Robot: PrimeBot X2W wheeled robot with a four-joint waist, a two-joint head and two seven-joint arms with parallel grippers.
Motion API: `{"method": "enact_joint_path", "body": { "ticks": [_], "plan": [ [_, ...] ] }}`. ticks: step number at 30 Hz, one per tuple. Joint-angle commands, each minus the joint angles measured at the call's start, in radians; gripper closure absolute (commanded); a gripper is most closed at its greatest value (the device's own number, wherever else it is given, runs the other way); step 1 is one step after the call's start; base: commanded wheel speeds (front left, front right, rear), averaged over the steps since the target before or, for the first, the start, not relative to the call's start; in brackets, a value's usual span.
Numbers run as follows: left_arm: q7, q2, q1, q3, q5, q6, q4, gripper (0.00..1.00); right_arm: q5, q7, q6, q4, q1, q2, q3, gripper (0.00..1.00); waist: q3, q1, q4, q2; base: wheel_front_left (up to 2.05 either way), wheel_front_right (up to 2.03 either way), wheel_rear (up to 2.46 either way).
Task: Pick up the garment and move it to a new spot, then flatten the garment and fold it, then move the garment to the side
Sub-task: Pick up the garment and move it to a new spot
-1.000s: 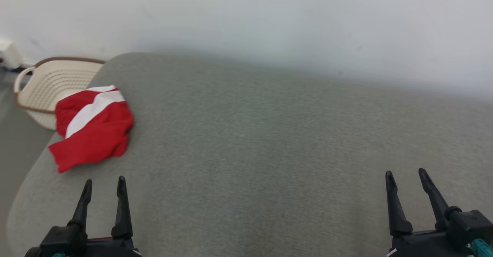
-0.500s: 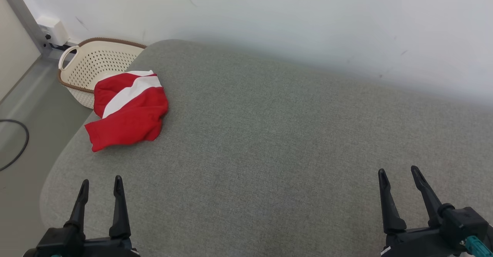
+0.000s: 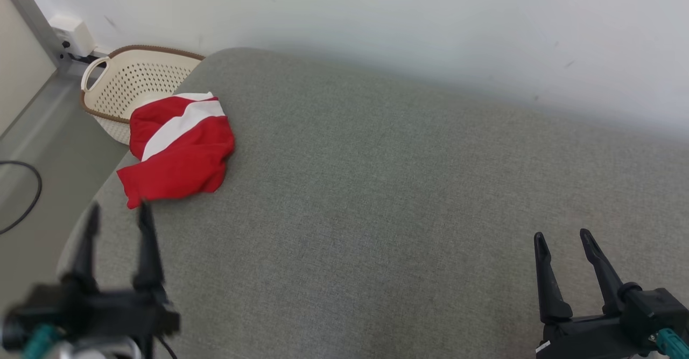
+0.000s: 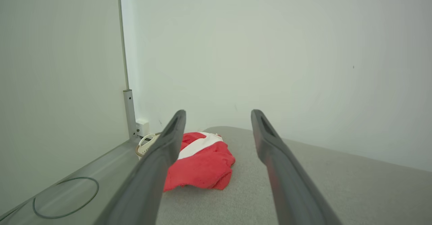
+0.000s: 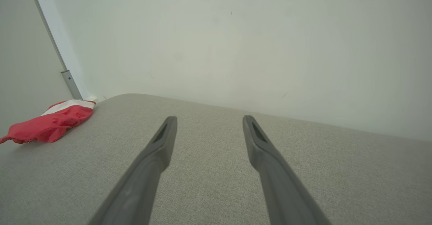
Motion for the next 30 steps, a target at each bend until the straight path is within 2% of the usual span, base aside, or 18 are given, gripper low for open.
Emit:
{"method": "enact_joint_path", "body": {
  "ticks": [1,6,11,18,25,30],
  "plan": [
    [-0.004,0.024,-0.044,0.019,0.011,0.004,-0.024,0.0,-0.002,0.003,-0.001,-0.007,-0.006,0.0,-0.002,0.0,0.009,0.0,0.006,-0.0001,0.0,0.0,0.0],
    [0.048,0.1,-0.212,0.075,0.032,0.006,-0.112,0.0,-0.004,0.014,-0.001,-0.022,-0.022,-0.014,0.006,0.0,0.041,0.0,-0.002,-0.0001,0.0,0.0,0.0],
    [0.144,0.172,-0.375,0.123,-0.011,-0.019,-0.068,0.0,-0.006,0.027,-0.001,-0.04,-0.054,-0.034,0.012,0.0,0.108,0.0,-0.041,-0.0001,0.0,0.0,0.0],
    [0.253,0.221,-0.544,0.144,-0.109,-0.093,0.228,0.0,0.002,0.046,-0.001,-0.065,-0.105,-0.071,0.027,0.0,0.222,0.0,-0.102,-0.0001,0.0,0.0,0.0],
    [0.329,0.216,-0.614,0.132,-0.179,-0.163,0.564,0.0,0.013,0.051,-0.001,-0.073,-0.151,-0.101,0.043,0.0,0.308,0.0,-0.142,-0.0001,0.0,0.0,0.0],
    [0.345,0.209,-0.637,0.134,-0.211,-0.194,0.712,0.0,0.019,0.058,-0.001,-0.078,-0.173,-0.116,0.053,0.0,0.348,0.0,-0.157,-0.0001,0.0,0.0,0.0]
  ]
}}
